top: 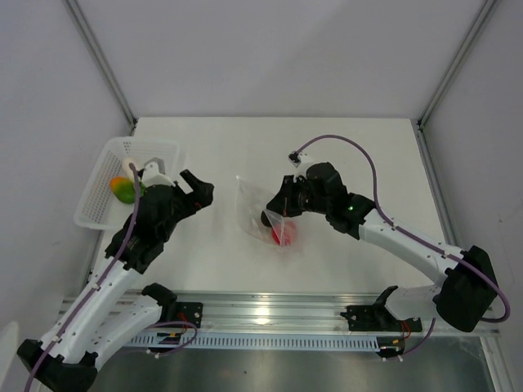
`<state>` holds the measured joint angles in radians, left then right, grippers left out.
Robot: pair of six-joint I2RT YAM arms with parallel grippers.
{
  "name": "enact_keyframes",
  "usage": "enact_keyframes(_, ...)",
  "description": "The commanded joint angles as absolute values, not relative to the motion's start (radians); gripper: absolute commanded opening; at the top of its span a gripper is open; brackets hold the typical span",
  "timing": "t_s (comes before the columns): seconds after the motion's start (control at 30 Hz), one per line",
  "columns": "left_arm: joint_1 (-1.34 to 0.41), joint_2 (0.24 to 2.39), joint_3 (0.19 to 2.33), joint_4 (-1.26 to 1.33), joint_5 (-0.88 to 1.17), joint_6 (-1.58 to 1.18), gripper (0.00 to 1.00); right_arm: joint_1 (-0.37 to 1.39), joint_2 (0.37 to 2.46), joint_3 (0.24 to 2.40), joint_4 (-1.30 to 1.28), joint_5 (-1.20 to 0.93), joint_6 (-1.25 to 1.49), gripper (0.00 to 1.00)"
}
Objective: Place the food in the zip-top bag and seal the zipper
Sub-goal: Place the fake vegetable in the zipper food storage bag, then pick up the fake fruit from the bin.
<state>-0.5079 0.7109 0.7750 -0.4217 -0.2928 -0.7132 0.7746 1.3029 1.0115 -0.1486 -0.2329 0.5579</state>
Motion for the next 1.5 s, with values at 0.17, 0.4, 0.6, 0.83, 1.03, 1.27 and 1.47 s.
enact_keyframes(0.17,-0.155,0.849,0.885,-0.523,-0.262,-0.804,1.0,0.749,1.307,1.003,-0.144,-0.287,0.489,0.0)
enact_keyframes(0.4,0.078,1.02,0.904,-0.48,-0.218,-0.833,0.99,0.719,1.336,1.0,-0.135,-0.321,0.469,0.0)
enact_keyframes(0.6,0.227,1.227,0.957,-0.449,-0.098,-0.77,1.0,0.71,1.339,0.973,-0.098,-0.319,0.445,0.0)
enact_keyframes(0.83,0.342,1.411,1.098,-0.439,-0.199,-0.657,1.0,0.706,1.333,0.937,-0.071,-0.316,0.413,0.0)
enact_keyframes(1.03,0.403,1.572,1.241,-0.454,-0.198,-0.615,0.97,0.689,1.333,0.885,-0.012,-0.324,0.425,0.0)
enact_keyframes(1.27,0.433,1.697,1.379,-0.577,-0.227,-0.574,0.96,0.678,1.327,0.842,0.074,-0.327,0.459,0.0)
enact_keyframes(1.47,0.437,1.727,1.376,-0.561,-0.236,-0.557,0.92,0.664,1.292,0.815,0.075,-0.304,0.453,0.0)
